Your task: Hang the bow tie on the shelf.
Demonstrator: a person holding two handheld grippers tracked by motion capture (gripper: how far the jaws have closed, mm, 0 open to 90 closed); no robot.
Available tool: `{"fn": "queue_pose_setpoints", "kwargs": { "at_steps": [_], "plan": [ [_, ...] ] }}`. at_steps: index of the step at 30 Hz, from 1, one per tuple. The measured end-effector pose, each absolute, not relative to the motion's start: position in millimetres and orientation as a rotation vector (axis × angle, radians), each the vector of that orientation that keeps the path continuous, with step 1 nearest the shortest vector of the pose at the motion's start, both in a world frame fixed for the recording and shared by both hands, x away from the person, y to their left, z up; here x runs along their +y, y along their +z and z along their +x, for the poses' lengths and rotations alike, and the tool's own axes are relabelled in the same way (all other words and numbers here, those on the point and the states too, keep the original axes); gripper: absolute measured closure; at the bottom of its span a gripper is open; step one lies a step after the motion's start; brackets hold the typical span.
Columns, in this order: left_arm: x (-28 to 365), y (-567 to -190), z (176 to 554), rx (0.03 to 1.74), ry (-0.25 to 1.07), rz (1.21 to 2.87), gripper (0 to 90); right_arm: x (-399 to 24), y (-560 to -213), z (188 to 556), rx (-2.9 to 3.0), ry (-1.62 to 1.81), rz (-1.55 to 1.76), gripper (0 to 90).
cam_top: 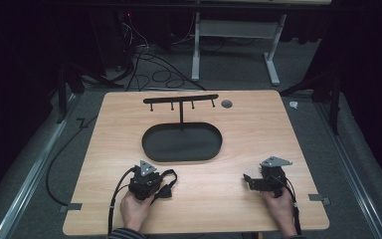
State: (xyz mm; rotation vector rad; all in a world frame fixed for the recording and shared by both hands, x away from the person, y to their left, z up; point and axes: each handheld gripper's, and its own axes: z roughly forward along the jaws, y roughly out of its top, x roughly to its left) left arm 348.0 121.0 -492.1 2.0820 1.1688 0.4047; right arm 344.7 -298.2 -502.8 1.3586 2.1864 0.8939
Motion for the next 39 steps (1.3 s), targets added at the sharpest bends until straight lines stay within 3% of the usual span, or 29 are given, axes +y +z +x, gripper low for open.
{"fn": "queue_pose_setpoints", "kwargs": {
  "at_steps": [39],
  "plan": [
    [138, -420, 332, 1.047, 0.463, 1.915, 77.5, -298, -503, 345, 2.186, 0.894, 1.358, 17.6]
  ]
}}
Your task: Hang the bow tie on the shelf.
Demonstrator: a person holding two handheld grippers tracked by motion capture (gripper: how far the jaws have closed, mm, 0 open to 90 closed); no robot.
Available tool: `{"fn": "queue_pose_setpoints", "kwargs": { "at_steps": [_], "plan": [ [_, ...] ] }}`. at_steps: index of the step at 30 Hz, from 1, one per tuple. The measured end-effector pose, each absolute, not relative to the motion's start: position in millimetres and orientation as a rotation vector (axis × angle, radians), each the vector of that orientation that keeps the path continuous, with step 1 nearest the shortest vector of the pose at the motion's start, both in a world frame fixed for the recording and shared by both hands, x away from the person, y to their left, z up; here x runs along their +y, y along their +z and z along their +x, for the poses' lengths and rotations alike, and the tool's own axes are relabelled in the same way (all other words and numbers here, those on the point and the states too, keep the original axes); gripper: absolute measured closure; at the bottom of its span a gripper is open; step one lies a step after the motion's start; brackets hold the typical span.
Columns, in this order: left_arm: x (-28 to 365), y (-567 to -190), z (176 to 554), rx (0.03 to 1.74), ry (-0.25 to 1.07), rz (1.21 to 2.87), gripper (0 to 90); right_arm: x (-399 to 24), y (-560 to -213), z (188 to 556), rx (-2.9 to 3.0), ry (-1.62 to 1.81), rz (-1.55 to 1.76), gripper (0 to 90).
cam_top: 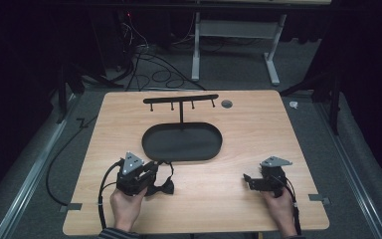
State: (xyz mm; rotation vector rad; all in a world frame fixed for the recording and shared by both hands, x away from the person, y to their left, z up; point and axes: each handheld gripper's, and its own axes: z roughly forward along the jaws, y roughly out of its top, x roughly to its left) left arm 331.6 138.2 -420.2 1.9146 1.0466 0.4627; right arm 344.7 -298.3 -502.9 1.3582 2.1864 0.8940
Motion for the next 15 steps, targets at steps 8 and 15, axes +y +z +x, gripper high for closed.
{"fn": "queue_pose_setpoints", "kwargs": {
  "at_steps": [8, 15],
  "plan": [
    [136, -410, 337, 1.031, 0.460, 1.910, 77.6, -298, -503, 345, 2.187, 0.894, 1.358, 17.6],
    [138, -403, 342, 1.027, 0.436, 1.887, 77.6, -298, -503, 345, 2.185, 0.896, 1.358, 17.6]
  ]
}}
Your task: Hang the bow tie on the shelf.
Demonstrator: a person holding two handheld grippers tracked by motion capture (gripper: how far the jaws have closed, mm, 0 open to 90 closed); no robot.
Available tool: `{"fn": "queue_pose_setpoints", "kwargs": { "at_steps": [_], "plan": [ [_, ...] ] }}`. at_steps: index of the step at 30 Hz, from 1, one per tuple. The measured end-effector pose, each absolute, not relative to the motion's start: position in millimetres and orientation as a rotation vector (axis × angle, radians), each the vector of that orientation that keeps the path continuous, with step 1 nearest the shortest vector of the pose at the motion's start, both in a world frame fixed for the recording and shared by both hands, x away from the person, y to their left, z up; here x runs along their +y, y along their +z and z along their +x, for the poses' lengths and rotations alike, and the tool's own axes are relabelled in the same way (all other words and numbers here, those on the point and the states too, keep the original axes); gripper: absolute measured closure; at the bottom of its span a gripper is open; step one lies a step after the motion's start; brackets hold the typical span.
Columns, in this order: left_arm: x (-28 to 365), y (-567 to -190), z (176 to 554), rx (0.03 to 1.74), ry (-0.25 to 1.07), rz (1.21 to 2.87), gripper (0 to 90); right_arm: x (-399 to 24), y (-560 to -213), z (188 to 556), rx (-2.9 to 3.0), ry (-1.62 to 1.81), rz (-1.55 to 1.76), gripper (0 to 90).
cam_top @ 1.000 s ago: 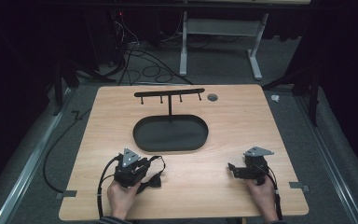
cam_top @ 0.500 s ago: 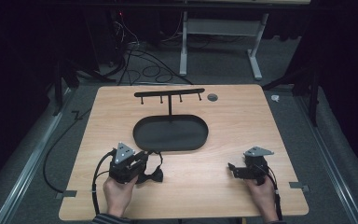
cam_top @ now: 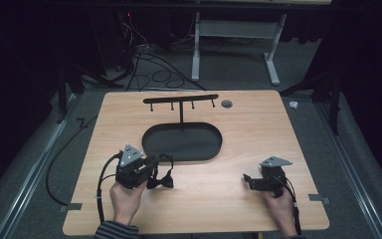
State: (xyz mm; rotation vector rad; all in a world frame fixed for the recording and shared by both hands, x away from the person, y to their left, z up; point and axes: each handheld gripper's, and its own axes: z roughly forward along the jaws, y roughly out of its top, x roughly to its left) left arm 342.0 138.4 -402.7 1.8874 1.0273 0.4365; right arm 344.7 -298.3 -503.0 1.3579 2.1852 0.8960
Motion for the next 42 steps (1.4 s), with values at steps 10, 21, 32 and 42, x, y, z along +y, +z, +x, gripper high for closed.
{"fn": "queue_pose_setpoints", "kwargs": {
  "at_steps": [10, 21, 32, 42],
  "plan": [
    [143, -394, 348, 1.028, 0.422, 1.864, 77.6, -298, -503, 345, 2.185, 0.896, 1.358, 17.6],
    [146, -388, 355, 1.036, 0.419, 1.829, 77.5, -298, -503, 345, 2.187, 0.894, 1.358, 17.6],
    [150, -378, 366, 1.049, 0.427, 1.784, 77.5, -298, -503, 345, 2.185, 0.896, 1.358, 17.6],
    [156, -365, 378, 1.053, 0.453, 1.768, 77.5, -298, -503, 345, 2.187, 0.894, 1.358, 17.6]
  ]
}}
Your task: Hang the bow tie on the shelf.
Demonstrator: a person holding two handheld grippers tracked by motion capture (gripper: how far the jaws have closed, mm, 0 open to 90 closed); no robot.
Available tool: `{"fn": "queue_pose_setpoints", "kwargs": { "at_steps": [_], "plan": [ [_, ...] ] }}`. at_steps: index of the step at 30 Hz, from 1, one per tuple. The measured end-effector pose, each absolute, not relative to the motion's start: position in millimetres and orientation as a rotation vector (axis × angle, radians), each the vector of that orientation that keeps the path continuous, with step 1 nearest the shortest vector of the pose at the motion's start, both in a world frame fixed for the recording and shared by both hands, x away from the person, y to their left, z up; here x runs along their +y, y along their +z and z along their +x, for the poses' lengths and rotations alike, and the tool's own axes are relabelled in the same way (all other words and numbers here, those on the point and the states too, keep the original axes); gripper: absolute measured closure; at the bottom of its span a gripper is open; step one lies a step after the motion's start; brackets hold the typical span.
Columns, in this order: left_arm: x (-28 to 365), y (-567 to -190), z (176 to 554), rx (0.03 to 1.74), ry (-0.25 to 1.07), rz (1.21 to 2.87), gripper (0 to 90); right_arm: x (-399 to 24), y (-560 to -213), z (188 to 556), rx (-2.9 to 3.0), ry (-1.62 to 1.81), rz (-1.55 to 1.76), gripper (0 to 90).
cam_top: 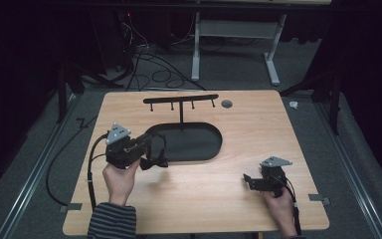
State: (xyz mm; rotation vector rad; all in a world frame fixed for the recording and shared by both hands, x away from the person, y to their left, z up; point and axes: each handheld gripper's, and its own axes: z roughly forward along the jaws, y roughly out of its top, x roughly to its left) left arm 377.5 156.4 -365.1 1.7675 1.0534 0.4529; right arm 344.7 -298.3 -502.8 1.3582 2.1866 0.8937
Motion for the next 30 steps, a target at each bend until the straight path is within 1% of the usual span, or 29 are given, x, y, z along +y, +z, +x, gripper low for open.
{"fn": "queue_pose_setpoints", "kwargs": {
  "at_steps": [13, 30],
  "plan": [
    [152, -360, 396, 1.062, 0.469, 1.793, 77.5, -298, -503, 345, 2.186, 0.894, 1.360, 17.5],
    [152, -350, 421, 1.085, 0.501, 1.772, 77.5, -298, -503, 344, 2.187, 0.895, 1.359, 17.6]
  ]
}}
